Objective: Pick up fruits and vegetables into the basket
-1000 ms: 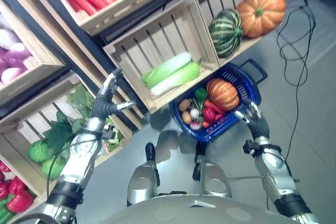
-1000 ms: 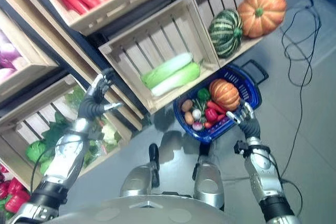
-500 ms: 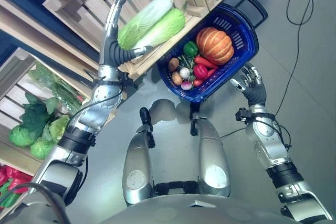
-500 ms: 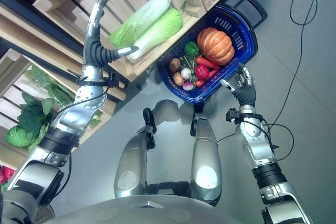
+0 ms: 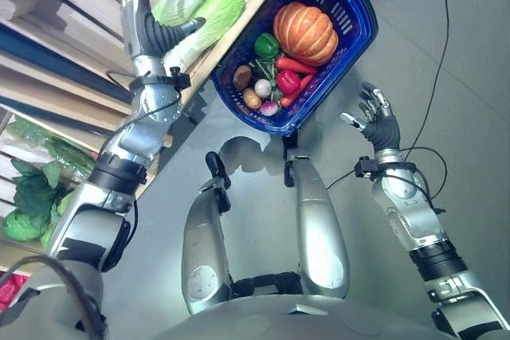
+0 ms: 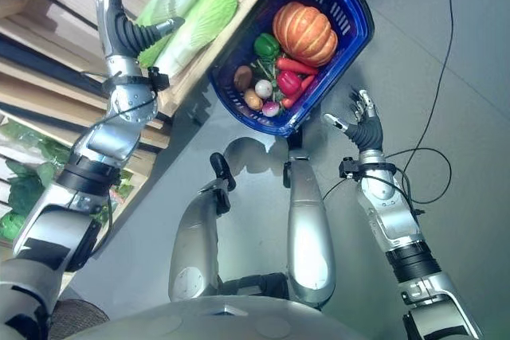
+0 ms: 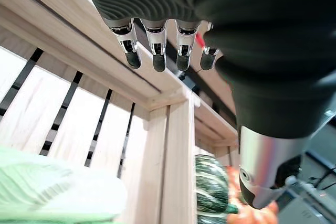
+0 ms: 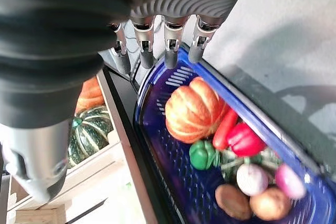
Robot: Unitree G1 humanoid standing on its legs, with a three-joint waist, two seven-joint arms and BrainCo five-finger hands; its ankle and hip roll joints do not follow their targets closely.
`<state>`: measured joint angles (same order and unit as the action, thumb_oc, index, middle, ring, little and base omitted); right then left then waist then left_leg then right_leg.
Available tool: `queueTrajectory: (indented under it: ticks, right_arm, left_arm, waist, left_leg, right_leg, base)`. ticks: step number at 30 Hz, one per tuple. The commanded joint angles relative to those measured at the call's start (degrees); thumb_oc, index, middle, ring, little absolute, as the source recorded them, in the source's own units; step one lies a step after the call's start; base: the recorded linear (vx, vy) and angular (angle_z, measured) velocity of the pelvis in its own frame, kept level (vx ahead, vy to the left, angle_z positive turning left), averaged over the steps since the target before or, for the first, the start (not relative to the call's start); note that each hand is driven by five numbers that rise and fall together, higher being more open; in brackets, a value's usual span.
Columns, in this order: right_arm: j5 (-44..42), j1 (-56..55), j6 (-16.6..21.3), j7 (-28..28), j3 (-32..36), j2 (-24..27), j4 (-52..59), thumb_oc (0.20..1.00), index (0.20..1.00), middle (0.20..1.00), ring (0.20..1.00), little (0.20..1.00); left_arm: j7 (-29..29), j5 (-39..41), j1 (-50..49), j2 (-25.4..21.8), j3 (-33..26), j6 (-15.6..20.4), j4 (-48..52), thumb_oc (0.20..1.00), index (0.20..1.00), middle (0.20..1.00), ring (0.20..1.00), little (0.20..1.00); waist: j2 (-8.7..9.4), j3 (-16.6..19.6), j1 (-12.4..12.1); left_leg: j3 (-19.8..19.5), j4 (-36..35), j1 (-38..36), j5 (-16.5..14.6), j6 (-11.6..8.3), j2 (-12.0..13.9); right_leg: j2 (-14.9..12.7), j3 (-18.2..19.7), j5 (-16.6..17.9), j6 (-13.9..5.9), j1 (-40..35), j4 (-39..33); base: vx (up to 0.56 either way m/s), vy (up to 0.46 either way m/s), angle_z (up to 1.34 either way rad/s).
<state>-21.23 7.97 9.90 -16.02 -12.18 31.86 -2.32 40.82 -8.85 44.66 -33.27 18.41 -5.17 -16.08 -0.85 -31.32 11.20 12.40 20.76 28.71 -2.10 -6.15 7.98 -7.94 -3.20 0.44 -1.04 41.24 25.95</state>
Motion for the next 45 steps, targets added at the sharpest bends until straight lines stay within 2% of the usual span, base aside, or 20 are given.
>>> queueTrajectory:
  ticks: [1, 13, 19, 28, 37, 45]
  right_arm:
    - [1.25, -0.55, 0.43, 0.41, 0.72, 2.07, 4.56, 1.000, 1.000, 1.000, 1.000, 1.000]
    - [-0.99, -0.51, -2.06, 3.90, 0.96, 4.49, 5.75, 1.000, 1.000, 1.000, 1.000, 1.000]
    - [-0.82, 1.26, -3.96, 3.78, 0.01, 4.95, 6.24, 1.000, 1.000, 1.000, 1.000, 1.000]
    - [-1.56, 3.72, -5.56, 3.53, -0.79, 5.24, 6.01, 1.000, 1.000, 1.000, 1.000, 1.000]
    - [-1.97, 5.18, -8.15, 2.92, -0.74, 5.44, 6.09, 1.000, 1.000, 1.000, 1.000, 1.000]
    - [-2.36, 6.28, -9.37, 2.97, -0.61, 5.82, 6.37, 1.000, 1.000, 1.000, 1.000, 1.000]
  left_arm:
    - [4.17, 1.28, 3.09, -4.18, 0.28, -0.72, -1.83, 1.000, 1.000, 1.000, 1.000, 1.000]
    - [5.55, 9.48, 11.64, -4.11, 1.96, -6.92, -23.00, 1.000, 1.000, 1.000, 1.000, 1.000]
    - [2.83, 13.83, 13.27, -4.46, 2.32, -11.46, -30.95, 1.000, 1.000, 1.000, 1.000, 1.000]
    - [0.72, 21.15, 12.73, -5.27, 1.26, -15.43, -41.26, 1.000, 1.000, 1.000, 1.000, 1.000]
    - [1.79, 27.94, 10.25, -5.59, -1.97, -16.51, -45.29, 1.000, 1.000, 1.000, 1.000, 1.000]
    - [2.84, 31.66, 9.50, -6.12, -3.53, -15.78, -47.44, 1.000, 1.000, 1.000, 1.000, 1.000]
  waist:
    - [-1.50, 1.53, 2.20]
    - [-2.29, 1.53, 5.84]
    - [-2.73, 1.53, 6.70]
    - [-2.70, 1.53, 7.28]
    - [-2.44, 1.53, 6.91]
    - [-2.30, 1.53, 6.73]
  left_leg:
    - [1.30, -0.79, 3.67, 0.86, 1.33, -0.13]
    - [2.87, 2.16, 7.77, -0.20, 0.72, -0.50]
    - [3.01, 2.69, 9.08, -0.32, 0.31, -0.96]
    - [3.13, 4.38, 11.49, -0.90, 0.08, -1.05]
    - [2.52, 6.30, 14.30, -1.62, 0.33, -1.23]
    - [2.01, 7.72, 16.28, -2.10, 0.55, -1.42]
  right_leg:
    - [2.26, -1.44, -10.42, -2.73, 0.09, 7.89]
    - [2.38, 0.96, -10.68, -2.25, 5.73, 9.76]
    - [2.25, 2.14, -10.42, -2.21, 7.52, 9.73]
    - [2.42, 3.37, -10.19, -2.02, 10.01, 10.04]
    - [2.56, 4.00, -10.27, -1.68, 12.46, 10.88]
    - [2.53, 4.49, -10.09, -1.53, 14.32, 11.55]
  base:
    - [0.11, 0.124, -0.13]
    - [0.04, 0.103, -0.08]
    - [0.04, 0.086, -0.09]
    - [0.03, 0.060, -0.05]
    - [0.02, 0.050, -0.01]
    - [0.00, 0.042, -0.01]
